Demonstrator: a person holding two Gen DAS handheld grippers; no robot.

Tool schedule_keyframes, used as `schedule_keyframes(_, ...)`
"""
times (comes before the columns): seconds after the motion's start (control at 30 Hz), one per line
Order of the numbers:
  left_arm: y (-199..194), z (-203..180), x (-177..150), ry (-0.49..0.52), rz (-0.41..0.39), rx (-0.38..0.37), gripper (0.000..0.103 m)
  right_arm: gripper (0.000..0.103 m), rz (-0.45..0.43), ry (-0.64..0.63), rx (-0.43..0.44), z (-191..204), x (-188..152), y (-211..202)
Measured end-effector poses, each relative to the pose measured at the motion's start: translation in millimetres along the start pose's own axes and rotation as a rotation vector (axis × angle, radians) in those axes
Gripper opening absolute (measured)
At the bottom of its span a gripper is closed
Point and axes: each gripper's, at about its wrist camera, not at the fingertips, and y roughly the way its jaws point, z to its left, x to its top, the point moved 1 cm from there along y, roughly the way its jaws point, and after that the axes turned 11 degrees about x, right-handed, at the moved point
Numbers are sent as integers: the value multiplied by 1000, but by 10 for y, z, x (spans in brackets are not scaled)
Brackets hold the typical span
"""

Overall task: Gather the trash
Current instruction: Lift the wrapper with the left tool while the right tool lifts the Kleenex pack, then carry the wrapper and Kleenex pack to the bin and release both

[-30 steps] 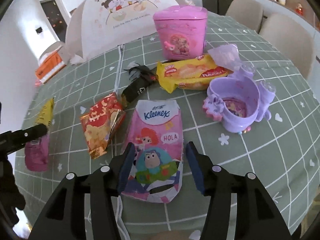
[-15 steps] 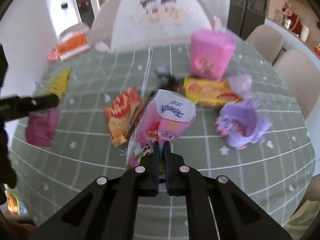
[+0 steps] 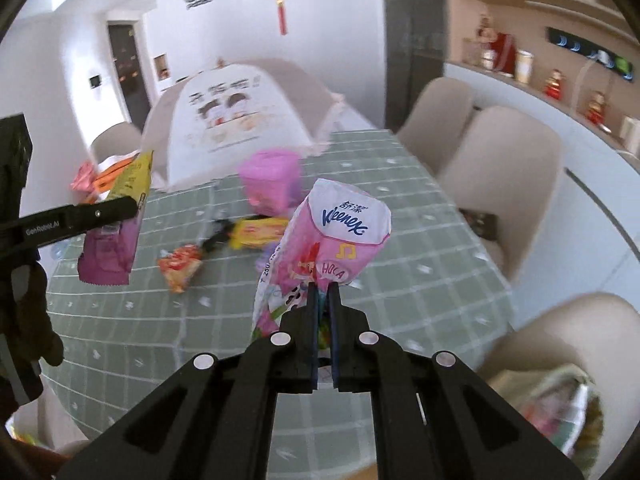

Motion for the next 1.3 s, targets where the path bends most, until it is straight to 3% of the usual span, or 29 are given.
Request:
schedule_keyframes(0.17,50,-620,-65,89,6,-48,25,7,-23,50,-37,-393,-170,-310)
schedule_keyframes(0.67,266,-1468,-282,169,89,-142,25,7,-72,112,-130,-1001,-405,-845)
schedule_keyframes(1.1,532,-2944,-695,303,190,-326,25,7,-71,252,-301,-1961,-1092,-1553)
schedule_keyframes(1.3,673,-3457,-951,331,235,-379,25,7,-47,283,-323,-2276,-1293,-1664)
